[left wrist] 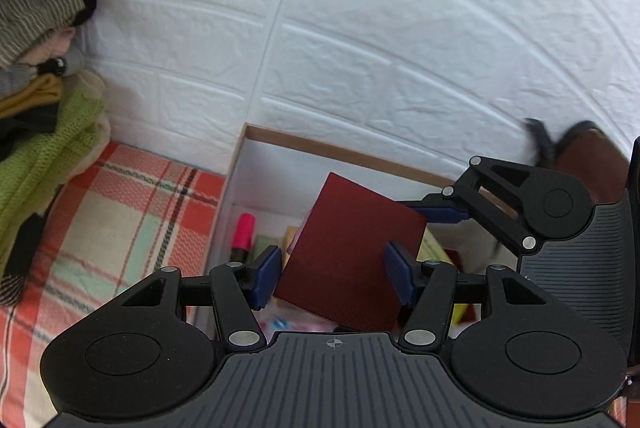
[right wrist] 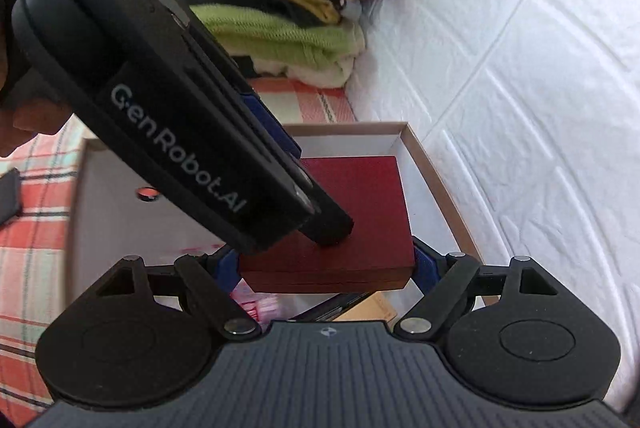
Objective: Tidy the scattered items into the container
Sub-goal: 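Carry the dark red box with both tools over the cardboard box, then open both tools to drop the red box into the cardboard box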
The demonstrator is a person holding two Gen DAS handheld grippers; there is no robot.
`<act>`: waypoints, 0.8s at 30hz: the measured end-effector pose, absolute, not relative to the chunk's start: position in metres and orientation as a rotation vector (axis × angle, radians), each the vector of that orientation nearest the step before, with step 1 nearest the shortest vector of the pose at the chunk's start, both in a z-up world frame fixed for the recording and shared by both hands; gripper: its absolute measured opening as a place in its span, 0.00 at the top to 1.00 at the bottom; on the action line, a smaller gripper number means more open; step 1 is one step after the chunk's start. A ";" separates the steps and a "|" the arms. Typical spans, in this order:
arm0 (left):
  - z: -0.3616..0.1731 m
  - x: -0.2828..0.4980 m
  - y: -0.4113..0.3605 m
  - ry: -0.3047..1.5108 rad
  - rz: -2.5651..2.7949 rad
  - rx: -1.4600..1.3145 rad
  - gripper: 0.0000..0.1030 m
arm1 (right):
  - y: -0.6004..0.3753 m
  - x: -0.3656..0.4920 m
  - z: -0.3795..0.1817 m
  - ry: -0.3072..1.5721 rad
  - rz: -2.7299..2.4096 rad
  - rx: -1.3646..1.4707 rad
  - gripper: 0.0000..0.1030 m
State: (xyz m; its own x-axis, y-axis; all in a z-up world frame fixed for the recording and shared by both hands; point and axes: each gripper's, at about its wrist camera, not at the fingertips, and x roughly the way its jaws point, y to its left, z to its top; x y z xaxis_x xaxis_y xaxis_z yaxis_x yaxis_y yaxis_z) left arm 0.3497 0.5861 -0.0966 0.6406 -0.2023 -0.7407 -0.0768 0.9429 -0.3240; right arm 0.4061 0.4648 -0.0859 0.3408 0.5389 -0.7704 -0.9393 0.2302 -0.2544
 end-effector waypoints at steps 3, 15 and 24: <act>-0.102 0.359 0.595 0.876 -0.053 -0.363 0.26 | 0.472 0.418 -0.095 0.596 1.116 -0.825 0.18; -0.102 0.350 0.598 0.937 -0.056 -0.383 0.07 | 0.466 0.398 -0.107 0.613 1.035 -0.930 0.01; -0.084 0.327 0.565 0.954 -0.121 -0.362 0.07 | 0.425 0.341 -0.081 0.644 1.015 -0.830 0.01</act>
